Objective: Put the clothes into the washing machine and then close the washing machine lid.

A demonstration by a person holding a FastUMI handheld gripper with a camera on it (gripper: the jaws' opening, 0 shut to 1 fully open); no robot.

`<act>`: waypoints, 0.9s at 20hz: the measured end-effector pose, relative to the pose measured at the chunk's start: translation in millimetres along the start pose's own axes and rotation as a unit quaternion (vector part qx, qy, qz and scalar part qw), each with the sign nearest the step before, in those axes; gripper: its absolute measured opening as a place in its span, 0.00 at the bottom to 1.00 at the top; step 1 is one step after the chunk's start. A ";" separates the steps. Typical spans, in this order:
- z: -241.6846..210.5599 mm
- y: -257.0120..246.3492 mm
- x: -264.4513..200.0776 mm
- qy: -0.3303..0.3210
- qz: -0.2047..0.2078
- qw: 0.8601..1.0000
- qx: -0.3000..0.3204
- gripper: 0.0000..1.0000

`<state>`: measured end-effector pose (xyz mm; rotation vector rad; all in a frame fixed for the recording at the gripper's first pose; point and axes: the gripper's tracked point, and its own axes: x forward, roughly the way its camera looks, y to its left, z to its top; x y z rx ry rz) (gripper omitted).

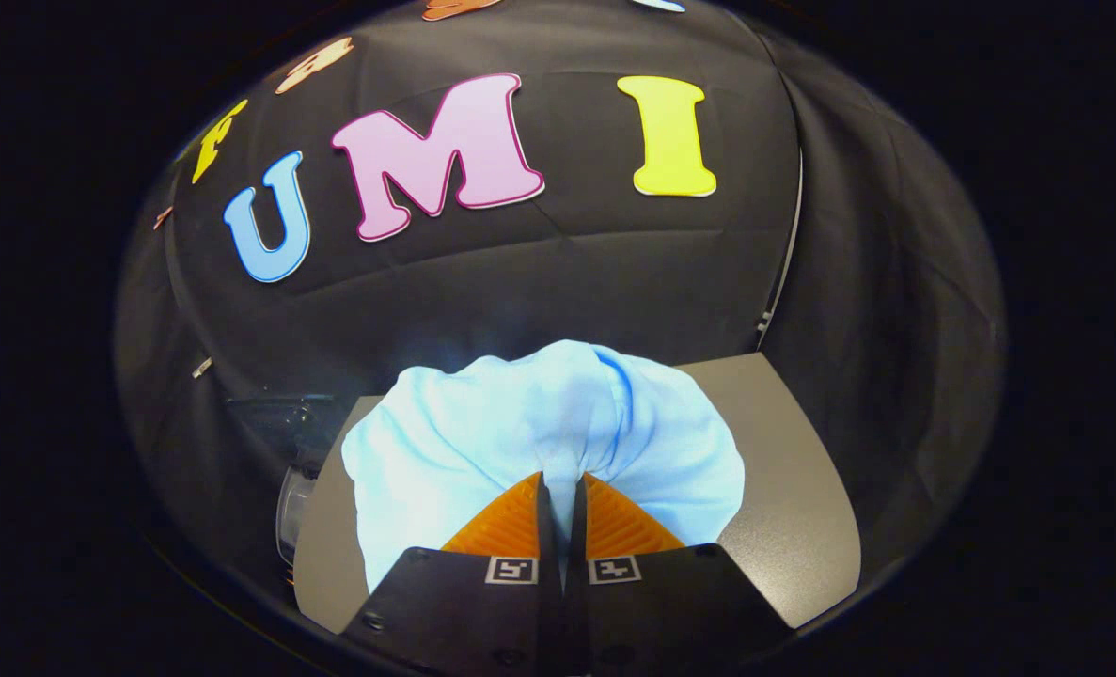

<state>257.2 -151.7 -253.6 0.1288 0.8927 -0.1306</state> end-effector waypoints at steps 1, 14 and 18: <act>6.1 3.1 -7.5 -0.014 0.005 1.000 0.002 0.05; 105.8 53.4 -167.9 -0.187 0.041 0.982 -0.005 0.05; 130.9 94.7 -195.5 -0.214 0.073 0.974 -0.025 0.05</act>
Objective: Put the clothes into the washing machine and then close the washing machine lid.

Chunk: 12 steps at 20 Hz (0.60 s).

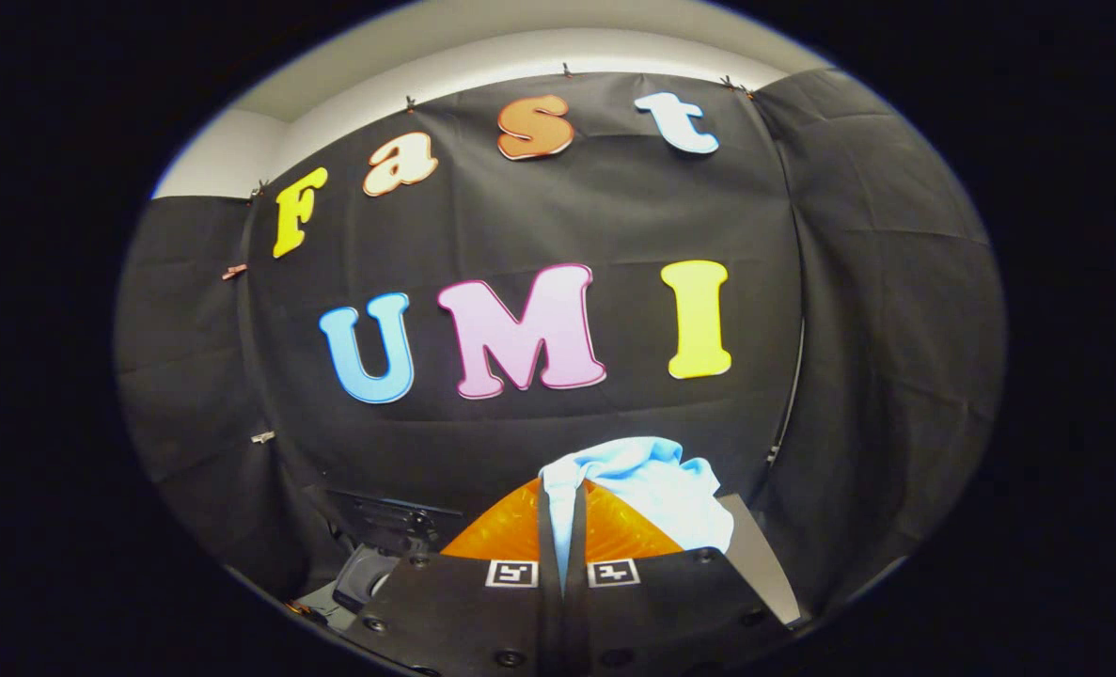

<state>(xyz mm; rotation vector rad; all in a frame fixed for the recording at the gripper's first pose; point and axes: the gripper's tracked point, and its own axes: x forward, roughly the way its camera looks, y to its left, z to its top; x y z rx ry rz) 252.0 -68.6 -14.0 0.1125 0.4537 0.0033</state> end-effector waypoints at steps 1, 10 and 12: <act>5.7 12.3 0.8 -0.004 0.010 1.000 -0.006 0.05; 13.4 138.9 19.1 -0.013 0.120 0.992 -0.023 0.04; 5.0 166.2 24.6 -0.005 0.144 0.989 -0.025 0.05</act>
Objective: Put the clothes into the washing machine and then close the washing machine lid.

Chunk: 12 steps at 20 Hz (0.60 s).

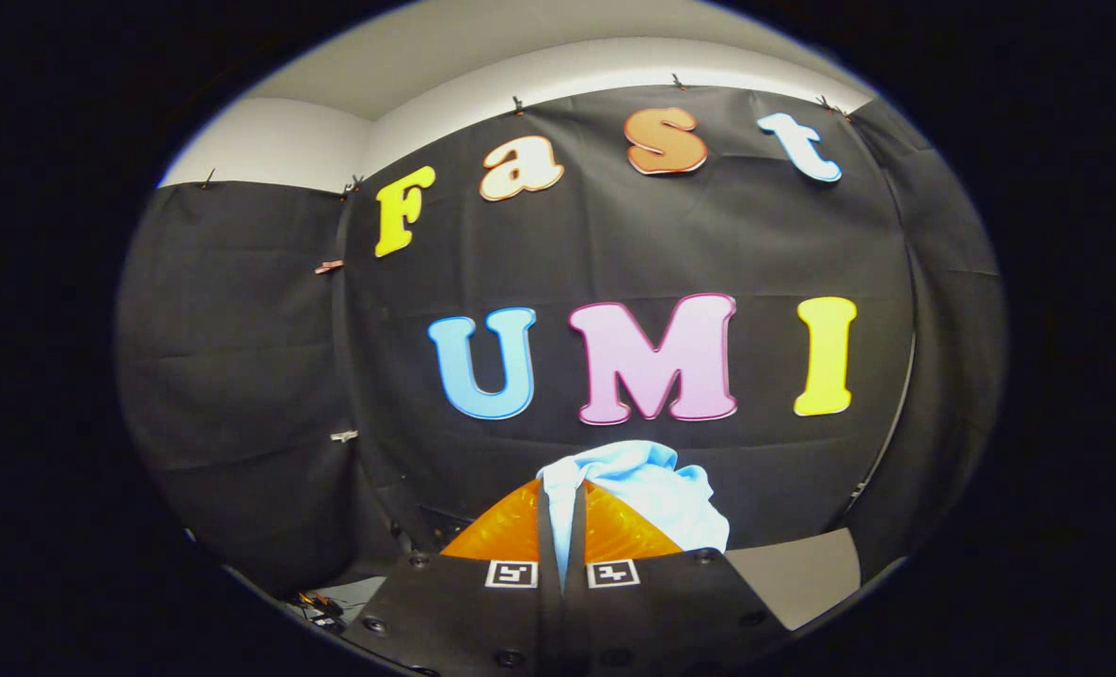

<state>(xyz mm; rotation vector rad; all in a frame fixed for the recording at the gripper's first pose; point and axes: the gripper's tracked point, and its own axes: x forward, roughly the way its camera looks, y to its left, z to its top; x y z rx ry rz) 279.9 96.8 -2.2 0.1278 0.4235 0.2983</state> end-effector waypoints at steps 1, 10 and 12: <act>-4.0 12.3 7.2 0.002 0.011 1.000 -0.001 0.05; -71.9 105.6 77.0 0.058 0.105 0.993 0.013 0.05; -90.8 117.0 92.3 0.075 0.114 0.990 0.015 0.05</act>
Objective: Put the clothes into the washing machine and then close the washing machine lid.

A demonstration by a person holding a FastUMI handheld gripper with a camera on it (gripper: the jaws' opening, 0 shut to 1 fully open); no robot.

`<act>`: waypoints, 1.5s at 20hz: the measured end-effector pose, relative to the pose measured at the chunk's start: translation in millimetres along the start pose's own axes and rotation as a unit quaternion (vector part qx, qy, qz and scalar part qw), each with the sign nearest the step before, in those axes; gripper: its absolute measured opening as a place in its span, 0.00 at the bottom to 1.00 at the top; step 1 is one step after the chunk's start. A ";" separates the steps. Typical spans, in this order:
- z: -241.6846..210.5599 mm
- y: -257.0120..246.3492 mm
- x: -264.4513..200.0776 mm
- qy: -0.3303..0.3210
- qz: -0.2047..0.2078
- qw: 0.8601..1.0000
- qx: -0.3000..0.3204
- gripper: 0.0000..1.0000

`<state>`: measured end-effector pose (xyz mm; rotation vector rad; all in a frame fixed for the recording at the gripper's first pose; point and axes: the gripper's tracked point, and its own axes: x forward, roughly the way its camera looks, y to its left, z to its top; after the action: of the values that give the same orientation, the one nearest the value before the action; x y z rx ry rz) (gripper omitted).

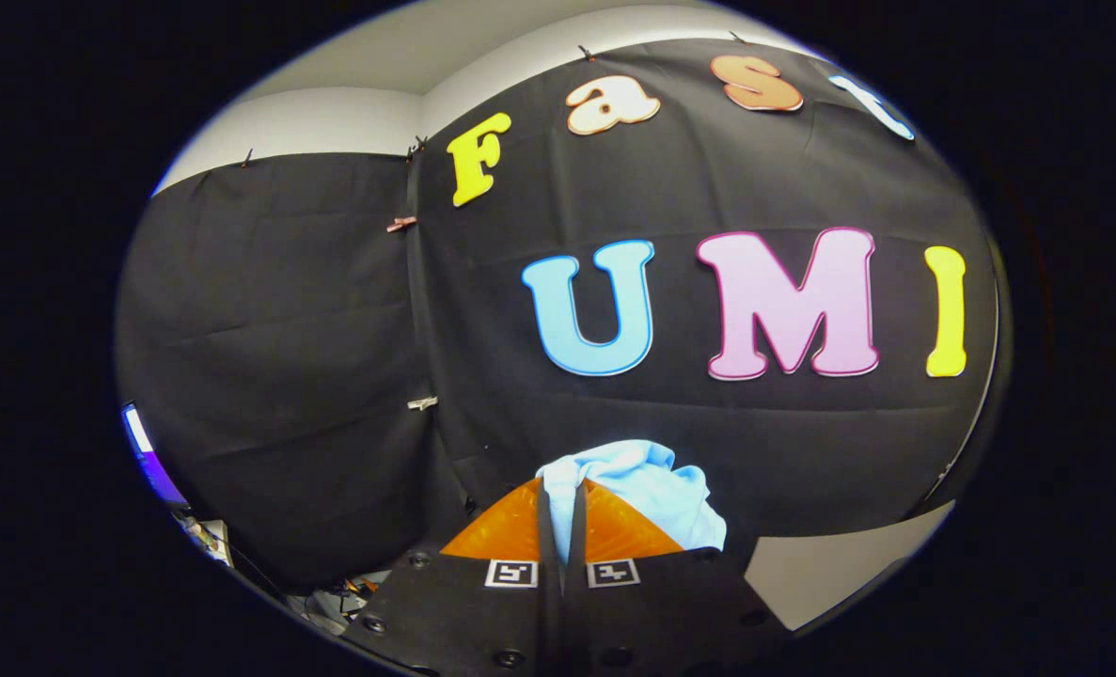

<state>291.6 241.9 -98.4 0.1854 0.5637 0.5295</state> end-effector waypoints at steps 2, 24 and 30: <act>-16.6 4.9 17.0 0.012 0.006 1.000 0.006 0.05; -292.8 -16.5 133.9 0.310 0.005 0.950 -0.023 0.05; -315.9 -24.3 126.2 0.352 -0.006 0.936 -0.013 0.05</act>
<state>217.8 295.4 -427.0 -0.0431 1.2557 0.5871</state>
